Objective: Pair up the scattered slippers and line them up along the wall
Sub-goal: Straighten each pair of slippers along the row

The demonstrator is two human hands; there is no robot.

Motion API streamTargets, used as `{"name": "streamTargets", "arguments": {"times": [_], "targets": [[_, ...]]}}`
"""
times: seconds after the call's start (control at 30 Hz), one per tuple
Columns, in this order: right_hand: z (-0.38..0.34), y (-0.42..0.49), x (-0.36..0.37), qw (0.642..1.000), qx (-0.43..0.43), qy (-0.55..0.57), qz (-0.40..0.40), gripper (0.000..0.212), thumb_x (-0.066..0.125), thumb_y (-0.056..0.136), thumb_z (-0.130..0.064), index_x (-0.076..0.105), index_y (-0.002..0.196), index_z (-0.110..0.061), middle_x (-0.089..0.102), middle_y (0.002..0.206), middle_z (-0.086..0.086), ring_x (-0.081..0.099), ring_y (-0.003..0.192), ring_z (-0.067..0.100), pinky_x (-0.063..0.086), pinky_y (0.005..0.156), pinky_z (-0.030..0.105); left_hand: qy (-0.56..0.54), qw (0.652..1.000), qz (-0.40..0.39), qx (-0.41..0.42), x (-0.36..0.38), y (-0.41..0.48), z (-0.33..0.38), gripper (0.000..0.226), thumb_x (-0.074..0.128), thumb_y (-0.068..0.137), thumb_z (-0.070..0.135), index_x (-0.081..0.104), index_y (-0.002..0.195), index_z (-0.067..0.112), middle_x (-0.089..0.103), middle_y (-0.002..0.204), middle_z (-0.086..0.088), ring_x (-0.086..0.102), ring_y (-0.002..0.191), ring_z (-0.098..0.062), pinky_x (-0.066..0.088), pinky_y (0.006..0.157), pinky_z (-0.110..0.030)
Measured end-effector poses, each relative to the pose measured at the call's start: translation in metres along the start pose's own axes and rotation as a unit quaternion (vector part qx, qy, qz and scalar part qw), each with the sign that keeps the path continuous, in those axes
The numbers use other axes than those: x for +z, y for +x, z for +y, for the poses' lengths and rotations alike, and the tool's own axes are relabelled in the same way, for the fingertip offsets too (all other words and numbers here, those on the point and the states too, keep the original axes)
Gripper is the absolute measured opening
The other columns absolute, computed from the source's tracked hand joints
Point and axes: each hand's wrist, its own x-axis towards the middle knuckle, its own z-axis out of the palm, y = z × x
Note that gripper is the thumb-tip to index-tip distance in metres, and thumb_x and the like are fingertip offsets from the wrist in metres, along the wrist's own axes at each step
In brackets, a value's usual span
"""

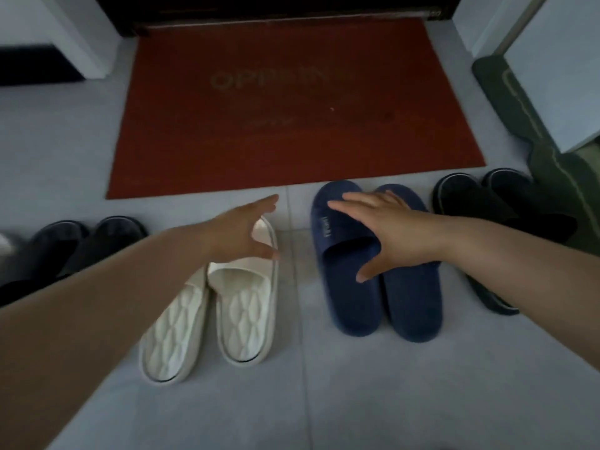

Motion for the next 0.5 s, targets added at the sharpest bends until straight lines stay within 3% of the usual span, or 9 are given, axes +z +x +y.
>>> {"name": "streamTargets", "arguments": {"times": [0.13, 0.2, 0.27, 0.33, 0.37, 0.43, 0.47, 0.5], "targets": [[-0.077, 0.013, -0.008, 0.998, -0.039, 0.05, -0.016, 0.109, 0.075, 0.063, -0.054, 0.006, 0.145, -0.037, 0.008, 0.156, -0.013, 0.008, 0.143, 0.014, 0.016, 0.115, 0.033, -0.054, 0.998, -0.001, -0.012, -0.04, -0.046, -0.062, 0.095, 0.081, 0.063, 0.026, 0.026, 0.14, 0.033, 0.048, 0.131, 0.012, 0.043, 0.124, -0.01, 0.033, 0.098, -0.023], [-0.104, 0.024, -0.009, 0.997, -0.019, 0.074, -0.024, 0.103, 0.074, 0.067, -0.051, 0.009, 0.146, -0.035, 0.014, 0.155, -0.012, 0.015, 0.142, 0.01, 0.021, 0.115, 0.029, 0.023, 1.0, -0.014, -0.011, -0.044, -0.059, -0.09, 0.098, 0.082, 0.061, 0.032, 0.026, 0.141, 0.032, 0.043, 0.139, 0.009, 0.039, 0.127, -0.011, 0.032, 0.102, -0.025], [-0.123, 0.032, -0.006, 0.997, 0.01, 0.06, -0.053, 0.095, 0.071, 0.072, -0.048, 0.012, 0.145, -0.034, 0.019, 0.154, -0.011, 0.023, 0.139, 0.01, 0.025, 0.111, 0.025, 0.141, 0.988, -0.053, -0.018, -0.043, -0.065, -0.113, 0.107, 0.081, 0.061, 0.039, 0.015, 0.145, 0.027, 0.027, 0.151, 0.004, 0.031, 0.136, -0.016, 0.028, 0.111, -0.031], [-0.138, 0.038, 0.002, 0.993, 0.058, 0.0, -0.099, 0.088, 0.067, 0.077, -0.047, 0.012, 0.145, -0.034, 0.027, 0.152, -0.006, 0.034, 0.135, 0.017, 0.032, 0.11, 0.031, 0.225, 0.969, -0.089, -0.041, -0.044, -0.062, -0.128, 0.109, 0.077, 0.065, 0.04, 0.006, 0.146, 0.026, 0.02, 0.153, -0.001, 0.03, 0.137, -0.022, 0.029, 0.112, -0.035], [-0.143, 0.041, 0.007, 0.99, 0.088, -0.018, -0.111, 0.084, 0.064, 0.08, -0.044, 0.012, 0.145, -0.031, 0.036, 0.147, 0.0, 0.044, 0.128, 0.022, 0.039, 0.106, 0.033, 0.245, 0.963, -0.096, -0.05, -0.045, -0.059, -0.132, 0.105, 0.074, 0.069, 0.039, 0.004, 0.146, 0.027, 0.025, 0.15, -0.004, 0.036, 0.133, -0.024, 0.034, 0.109, -0.036], [-0.151, 0.051, 0.023, 0.986, 0.137, -0.012, -0.09, 0.07, 0.057, 0.088, -0.03, 0.017, 0.144, -0.02, 0.057, 0.122, 0.008, 0.06, 0.099, 0.025, 0.05, 0.081, 0.018, 0.263, 0.958, -0.102, -0.055, -0.046, -0.053, -0.134, 0.096, 0.068, 0.076, 0.037, 0.004, 0.146, 0.025, 0.038, 0.141, -0.007, 0.051, 0.119, -0.026, 0.044, 0.1, -0.037], [-0.154, 0.057, 0.034, 0.984, 0.163, 0.005, -0.065, 0.064, 0.053, 0.09, -0.023, 0.019, 0.144, -0.016, 0.061, 0.112, 0.009, 0.061, 0.091, 0.025, 0.046, 0.065, 0.013, 0.262, 0.958, -0.106, -0.054, -0.044, -0.05, -0.133, 0.092, 0.066, 0.078, 0.036, 0.005, 0.146, 0.024, 0.042, 0.138, -0.008, 0.055, 0.113, -0.026, 0.046, 0.097, -0.037], [-0.155, 0.063, 0.048, 0.981, 0.188, 0.032, -0.031, 0.062, 0.048, 0.092, -0.019, 0.017, 0.144, -0.015, 0.061, 0.112, 0.011, 0.06, 0.093, 0.026, 0.041, 0.063, 0.015, 0.258, 0.959, -0.107, -0.05, -0.042, -0.048, -0.134, 0.091, 0.065, 0.08, 0.036, 0.004, 0.146, 0.023, 0.043, 0.137, -0.008, 0.055, 0.113, -0.026, 0.046, 0.097, -0.036]]}}
